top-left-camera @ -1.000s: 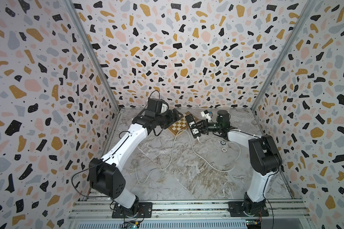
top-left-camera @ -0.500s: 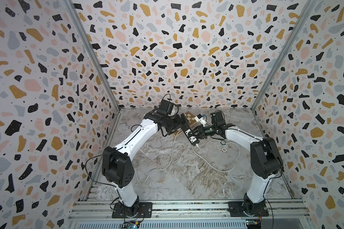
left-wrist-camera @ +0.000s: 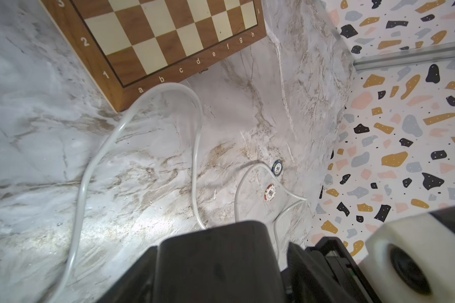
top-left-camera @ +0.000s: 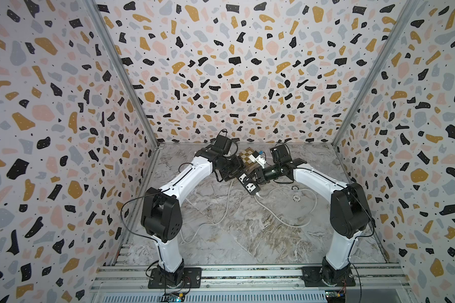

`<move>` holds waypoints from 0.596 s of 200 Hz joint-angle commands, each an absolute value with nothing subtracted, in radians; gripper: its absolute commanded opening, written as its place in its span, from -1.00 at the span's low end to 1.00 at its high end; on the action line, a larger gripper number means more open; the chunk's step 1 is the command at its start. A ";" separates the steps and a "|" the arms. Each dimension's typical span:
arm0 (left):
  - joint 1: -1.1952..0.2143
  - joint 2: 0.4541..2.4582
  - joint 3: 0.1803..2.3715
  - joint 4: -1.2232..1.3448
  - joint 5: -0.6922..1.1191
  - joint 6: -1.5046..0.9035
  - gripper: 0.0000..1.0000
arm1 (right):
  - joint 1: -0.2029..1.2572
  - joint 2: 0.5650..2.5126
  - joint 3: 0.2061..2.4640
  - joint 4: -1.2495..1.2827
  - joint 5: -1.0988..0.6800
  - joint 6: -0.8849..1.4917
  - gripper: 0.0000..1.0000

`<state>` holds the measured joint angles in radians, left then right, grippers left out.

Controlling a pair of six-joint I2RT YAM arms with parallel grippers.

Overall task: Unwrap the cord wrapped around the power strip
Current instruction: Pick up the power strip from the center of the board.

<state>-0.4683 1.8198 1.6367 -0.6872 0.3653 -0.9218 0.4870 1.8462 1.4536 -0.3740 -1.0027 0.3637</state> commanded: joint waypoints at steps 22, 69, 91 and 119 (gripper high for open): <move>-0.474 1.811 1.646 -0.670 0.351 -0.963 -0.02 | 0.496 1.827 1.514 -0.443 -0.982 0.311 -1.00; -0.474 1.799 1.631 -0.665 0.314 -1.064 -0.66 | 0.497 1.830 1.558 -0.521 -0.921 0.293 -0.84; -0.474 1.796 1.631 -0.704 0.265 -1.143 -0.94 | 0.497 1.781 1.573 -0.556 -0.832 0.287 0.09; -0.469 1.793 1.638 -0.770 0.194 -1.255 -1.00 | 0.472 1.639 1.551 -0.631 -0.627 0.239 0.67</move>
<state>-0.4717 1.8194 1.6363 -0.7151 0.2771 -1.1385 0.4961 1.8099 1.5307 -0.5468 -0.8059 0.2810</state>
